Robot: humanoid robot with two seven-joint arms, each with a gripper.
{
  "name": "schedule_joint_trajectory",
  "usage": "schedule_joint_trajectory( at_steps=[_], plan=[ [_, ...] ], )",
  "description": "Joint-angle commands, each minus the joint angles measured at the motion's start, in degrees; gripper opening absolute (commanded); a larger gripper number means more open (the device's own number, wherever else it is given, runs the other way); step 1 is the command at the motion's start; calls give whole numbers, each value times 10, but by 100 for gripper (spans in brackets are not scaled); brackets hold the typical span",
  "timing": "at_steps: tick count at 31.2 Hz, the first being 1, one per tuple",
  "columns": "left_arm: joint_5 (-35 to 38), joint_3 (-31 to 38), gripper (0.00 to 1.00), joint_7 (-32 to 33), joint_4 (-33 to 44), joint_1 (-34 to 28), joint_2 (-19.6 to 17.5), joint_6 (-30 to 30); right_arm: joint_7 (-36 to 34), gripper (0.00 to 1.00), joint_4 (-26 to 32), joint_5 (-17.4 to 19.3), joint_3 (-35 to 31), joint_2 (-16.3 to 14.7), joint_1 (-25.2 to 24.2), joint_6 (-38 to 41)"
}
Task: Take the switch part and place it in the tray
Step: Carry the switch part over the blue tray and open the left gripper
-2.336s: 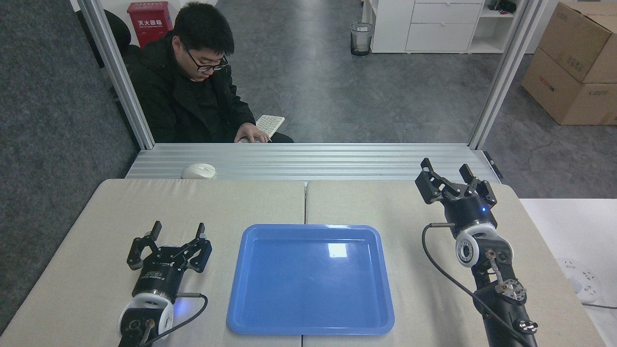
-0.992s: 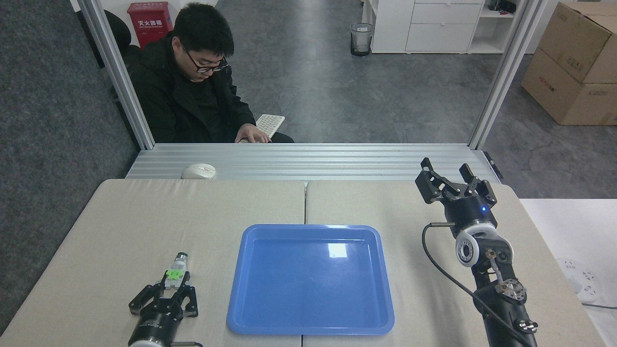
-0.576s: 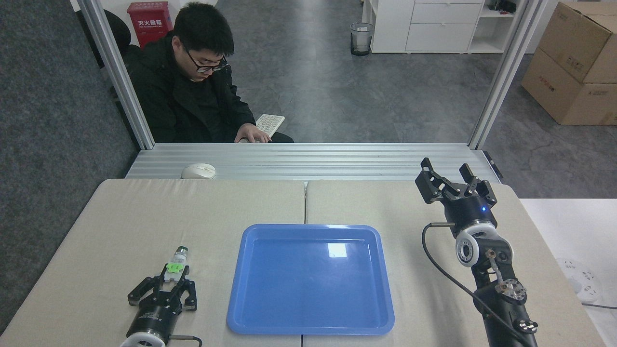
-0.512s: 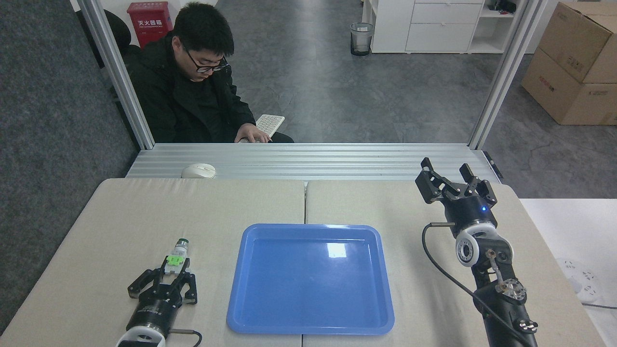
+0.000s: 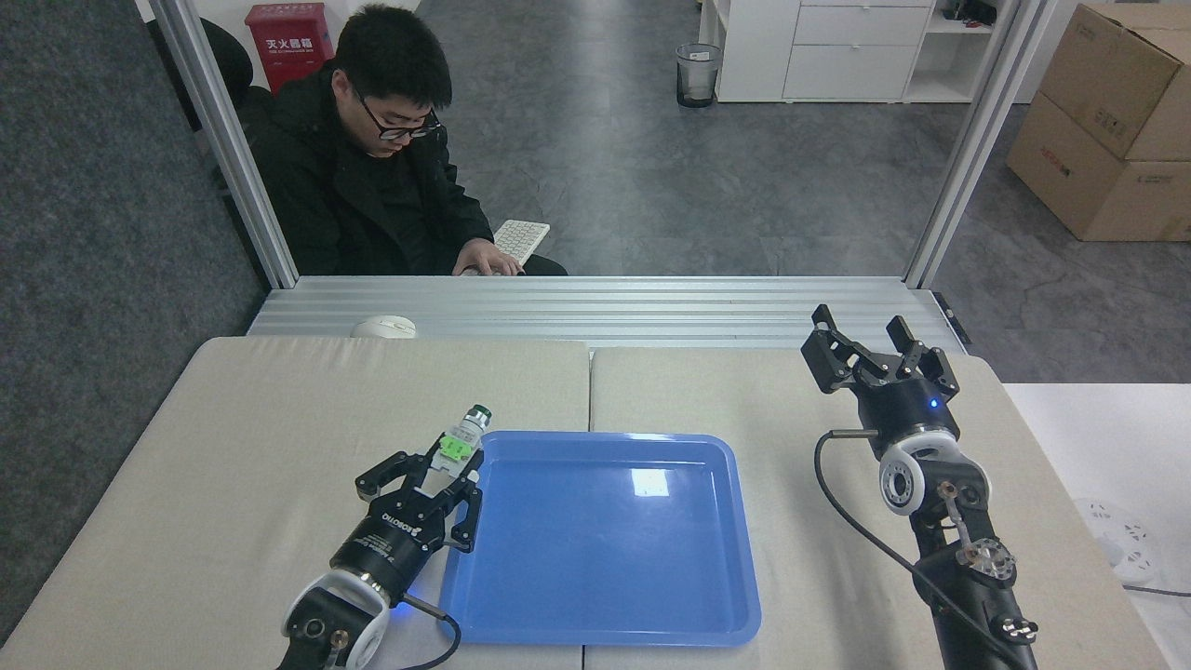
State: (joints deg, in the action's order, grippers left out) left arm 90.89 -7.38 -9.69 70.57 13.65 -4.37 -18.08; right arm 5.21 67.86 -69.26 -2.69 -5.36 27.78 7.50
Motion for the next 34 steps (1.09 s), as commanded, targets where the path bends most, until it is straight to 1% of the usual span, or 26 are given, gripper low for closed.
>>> schedule_joint_trajectory(
  at_steps=[1,3,4,5,6,7,9,10,11,12,14,15,16,17,19,22,25,28,31,34],
  plan=[
    [77,-149,0,12,-47,4,48,0,1,100,0,0,-1,2,0,1],
    [78,-147,0,22,-65,7,46,5,1,100,0,0,-1,1,0,1],
    [76,-146,3,31,-70,9,45,10,1,100,0,0,-1,1,0,1],
    [75,-145,16,41,-74,9,43,17,1,100,0,0,-1,1,0,1],
    [75,-145,32,49,-75,9,43,23,1,100,0,0,-1,1,0,1],
    [72,-144,42,56,-76,10,43,33,0,100,0,0,-1,1,0,1],
    [67,-141,46,59,-75,12,42,46,1,100,0,0,-1,1,0,1],
    [67,-139,52,59,-73,15,41,50,1,100,0,0,-1,1,0,1],
    [65,-134,64,59,-72,18,39,52,1,100,0,0,-1,1,0,1],
    [62,-128,73,59,-71,23,39,57,1,100,0,0,-1,1,0,1],
    [54,-120,76,59,-69,27,42,67,1,100,0,0,-1,1,0,1],
    [47,-120,82,59,-69,28,42,71,1,100,0,0,-1,1,0,1],
    [42,-119,91,60,-66,30,42,74,1,100,0,0,-1,1,0,1],
    [37,-117,97,60,-62,31,43,81,1,100,0,0,-1,1,0,1],
    [26,-113,98,60,-52,33,43,95,1,100,0,0,-1,1,0,1],
    [-15,-92,99,55,-32,37,43,116,1,100,0,0,-1,1,0,1],
    [-89,-54,99,54,-12,42,39,119,1,100,0,0,-1,1,0,1],
    [-156,-3,99,54,-9,52,37,120,1,100,0,0,-1,1,0,1],
    [-193,49,99,54,-26,67,29,121,1,100,0,0,-1,1,0,1],
    [-192,71,99,53,-67,75,19,121,1,100,0,0,-1,1,0,1]
  ],
)
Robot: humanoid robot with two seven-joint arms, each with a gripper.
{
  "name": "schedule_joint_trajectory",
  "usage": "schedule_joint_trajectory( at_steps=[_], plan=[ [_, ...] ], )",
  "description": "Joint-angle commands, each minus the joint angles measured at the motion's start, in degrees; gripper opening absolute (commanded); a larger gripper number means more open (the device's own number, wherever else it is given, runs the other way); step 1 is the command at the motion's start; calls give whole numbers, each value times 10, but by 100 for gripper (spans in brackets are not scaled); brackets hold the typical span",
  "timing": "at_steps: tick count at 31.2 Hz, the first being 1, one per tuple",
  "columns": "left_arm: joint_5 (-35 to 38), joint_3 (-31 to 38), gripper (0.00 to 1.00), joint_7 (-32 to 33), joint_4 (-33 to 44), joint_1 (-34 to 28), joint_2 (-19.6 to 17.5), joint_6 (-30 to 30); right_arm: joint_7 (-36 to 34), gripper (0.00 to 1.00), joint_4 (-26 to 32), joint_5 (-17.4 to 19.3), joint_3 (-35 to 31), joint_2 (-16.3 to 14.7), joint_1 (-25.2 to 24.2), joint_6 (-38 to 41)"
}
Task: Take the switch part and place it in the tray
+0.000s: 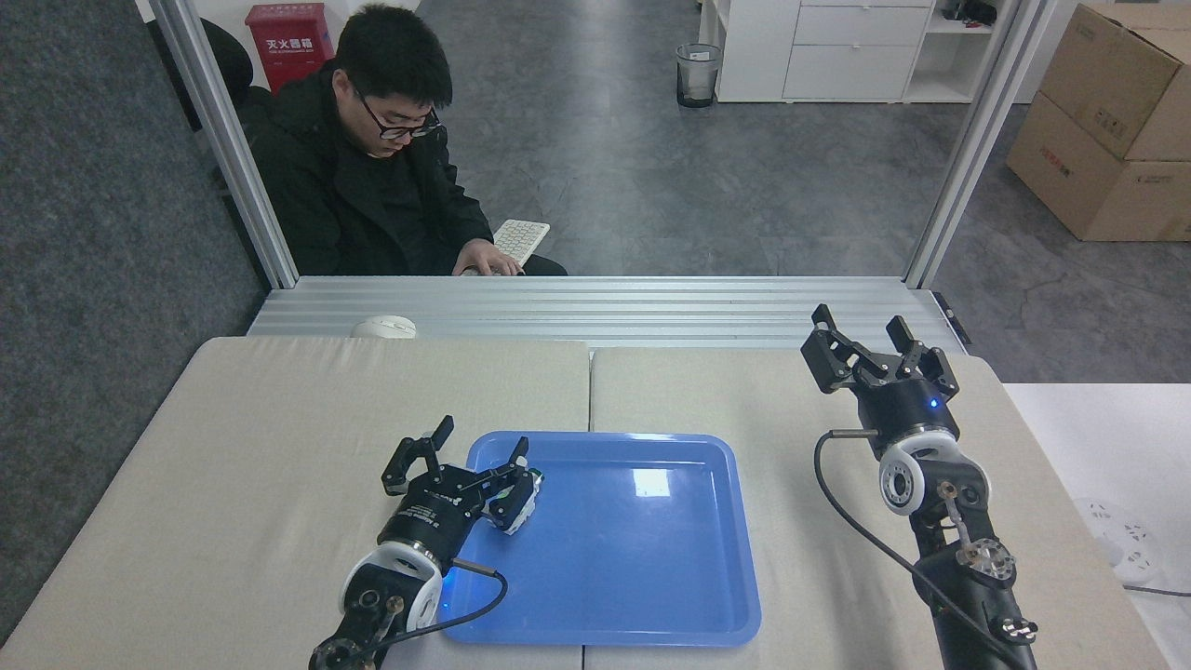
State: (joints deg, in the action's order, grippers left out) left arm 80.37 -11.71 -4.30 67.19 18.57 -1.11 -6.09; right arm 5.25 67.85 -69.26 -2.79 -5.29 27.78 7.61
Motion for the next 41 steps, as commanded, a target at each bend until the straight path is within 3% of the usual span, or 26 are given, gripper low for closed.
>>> schedule_joint_trajectory(
  at_steps=[1,10,15,33,41],
  plan=[
    [-84,115,99,-1,-38,27,-23,1,0,100,0,0,0,0,0,0],
    [-83,115,99,-25,-37,52,-107,46,0,100,0,0,0,0,0,0],
    [-86,116,99,-24,-35,78,-136,61,0,100,0,0,0,1,0,0],
    [-77,114,99,-18,100,59,-127,62,0,100,0,0,-1,1,0,0],
    [-75,111,99,-18,102,41,-124,61,0,100,0,0,-1,1,0,0]
  ],
)
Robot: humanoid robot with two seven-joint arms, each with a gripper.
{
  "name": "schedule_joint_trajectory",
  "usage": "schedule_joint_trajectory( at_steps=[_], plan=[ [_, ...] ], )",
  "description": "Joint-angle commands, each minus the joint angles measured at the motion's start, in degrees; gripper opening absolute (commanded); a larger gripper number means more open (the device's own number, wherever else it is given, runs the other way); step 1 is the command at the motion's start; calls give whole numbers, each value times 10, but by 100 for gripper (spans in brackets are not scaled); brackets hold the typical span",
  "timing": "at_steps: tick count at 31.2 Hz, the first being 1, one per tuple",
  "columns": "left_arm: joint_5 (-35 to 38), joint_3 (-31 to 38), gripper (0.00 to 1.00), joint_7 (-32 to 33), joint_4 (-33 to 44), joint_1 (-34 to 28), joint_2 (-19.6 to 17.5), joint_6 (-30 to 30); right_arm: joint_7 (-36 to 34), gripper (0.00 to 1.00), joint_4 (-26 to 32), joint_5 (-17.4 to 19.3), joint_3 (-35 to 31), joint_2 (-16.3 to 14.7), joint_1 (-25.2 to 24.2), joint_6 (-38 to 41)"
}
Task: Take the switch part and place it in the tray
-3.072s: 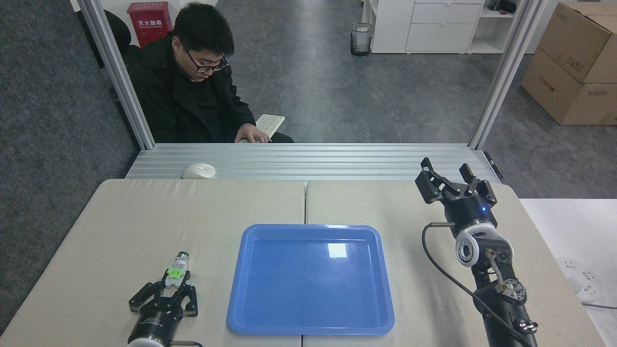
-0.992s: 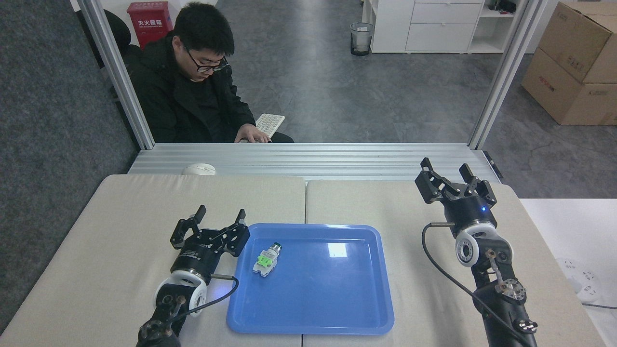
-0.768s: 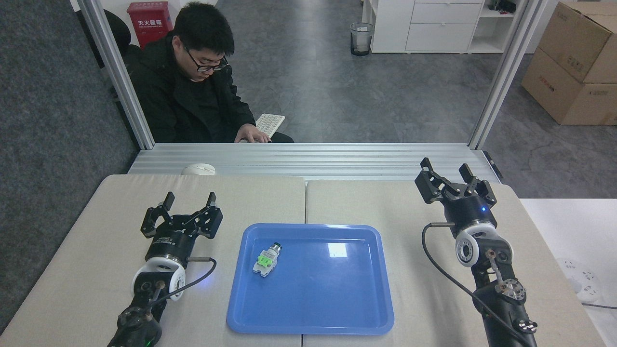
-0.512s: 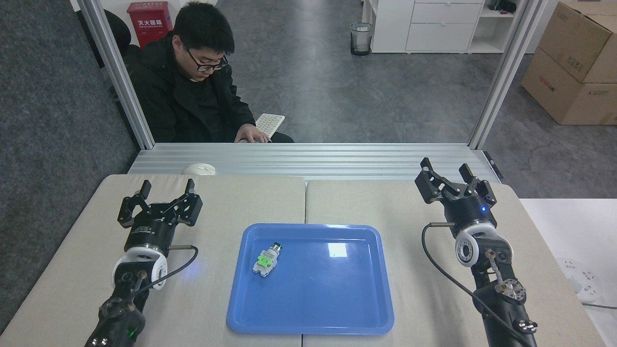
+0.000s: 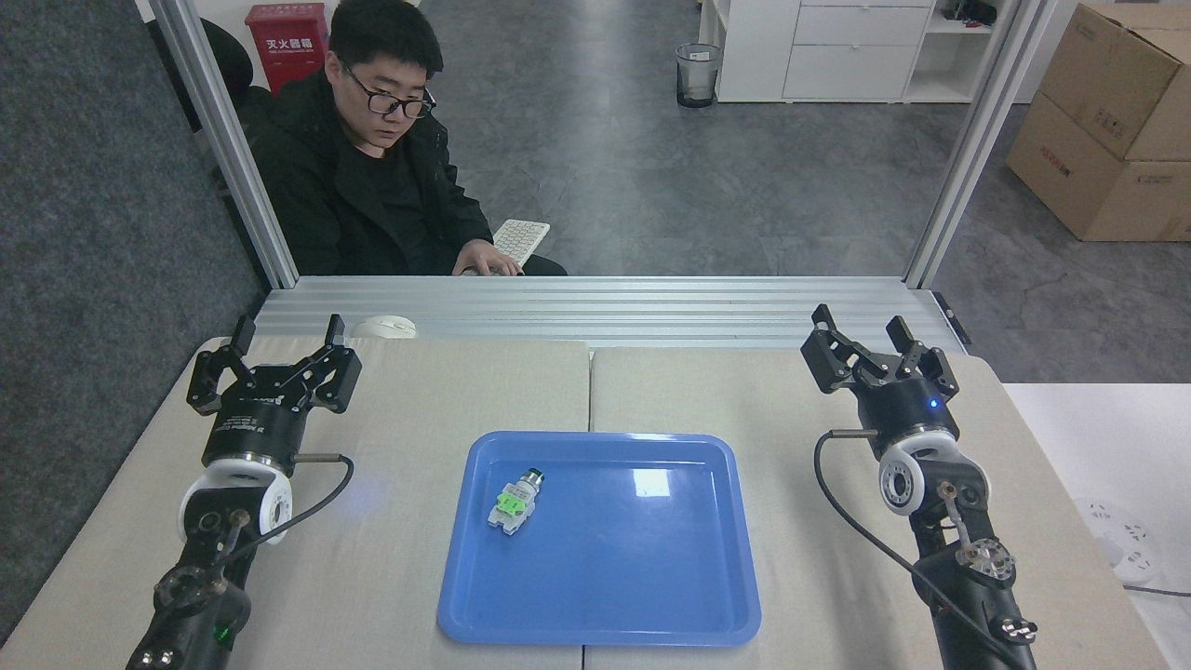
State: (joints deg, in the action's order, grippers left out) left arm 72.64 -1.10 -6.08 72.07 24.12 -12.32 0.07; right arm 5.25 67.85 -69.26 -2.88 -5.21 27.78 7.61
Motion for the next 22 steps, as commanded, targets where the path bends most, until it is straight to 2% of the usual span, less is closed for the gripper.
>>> schedule_joint_trajectory(
  at_steps=[1,22],
  plan=[
    [2,4,99,0,52,-15,-12,0,0,100,0,0,-1,0,0,0],
    [2,0,99,5,40,-21,-12,-1,0,100,0,0,1,-1,0,0]
  ],
)
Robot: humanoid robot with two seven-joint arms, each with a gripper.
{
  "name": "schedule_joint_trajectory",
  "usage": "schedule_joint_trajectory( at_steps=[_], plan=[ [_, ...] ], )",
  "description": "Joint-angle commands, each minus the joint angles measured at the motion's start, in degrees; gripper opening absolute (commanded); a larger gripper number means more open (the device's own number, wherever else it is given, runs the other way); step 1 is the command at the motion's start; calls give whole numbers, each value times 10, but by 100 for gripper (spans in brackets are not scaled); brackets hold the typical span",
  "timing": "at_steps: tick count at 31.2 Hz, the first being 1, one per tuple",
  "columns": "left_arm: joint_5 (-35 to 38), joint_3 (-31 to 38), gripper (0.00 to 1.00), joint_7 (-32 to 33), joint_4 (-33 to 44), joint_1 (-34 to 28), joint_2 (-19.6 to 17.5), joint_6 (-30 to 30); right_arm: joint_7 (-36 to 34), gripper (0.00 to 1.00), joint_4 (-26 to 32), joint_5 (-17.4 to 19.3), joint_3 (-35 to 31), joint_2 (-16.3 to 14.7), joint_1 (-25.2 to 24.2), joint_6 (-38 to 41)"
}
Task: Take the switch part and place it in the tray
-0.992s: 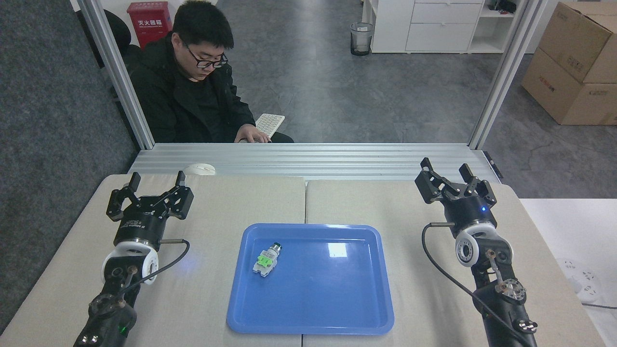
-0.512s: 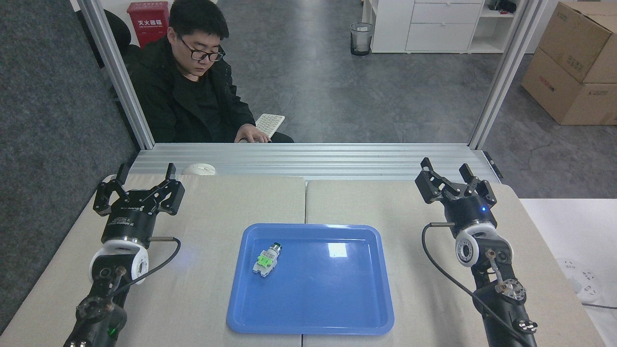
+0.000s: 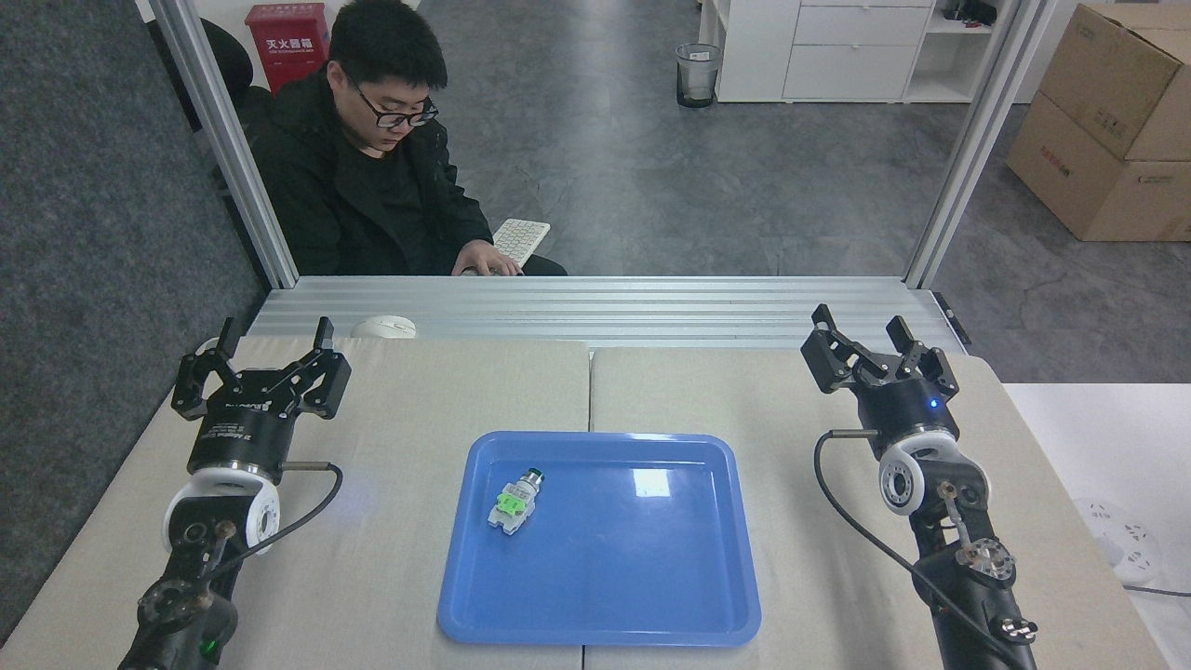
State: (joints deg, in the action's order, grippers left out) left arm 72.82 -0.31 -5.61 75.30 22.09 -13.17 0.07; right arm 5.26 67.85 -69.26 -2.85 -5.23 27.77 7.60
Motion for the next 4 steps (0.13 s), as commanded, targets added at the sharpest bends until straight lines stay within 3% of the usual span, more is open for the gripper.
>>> schedule_joint_trajectory(
  at_steps=[1,4],
  plan=[
    [0,-8,99,1,7,0,-4,-1,0,100,0,0,0,-1,0,0],
    [0,-8,99,1,7,0,-4,-1,0,100,0,0,0,-1,0,0]
  ],
)
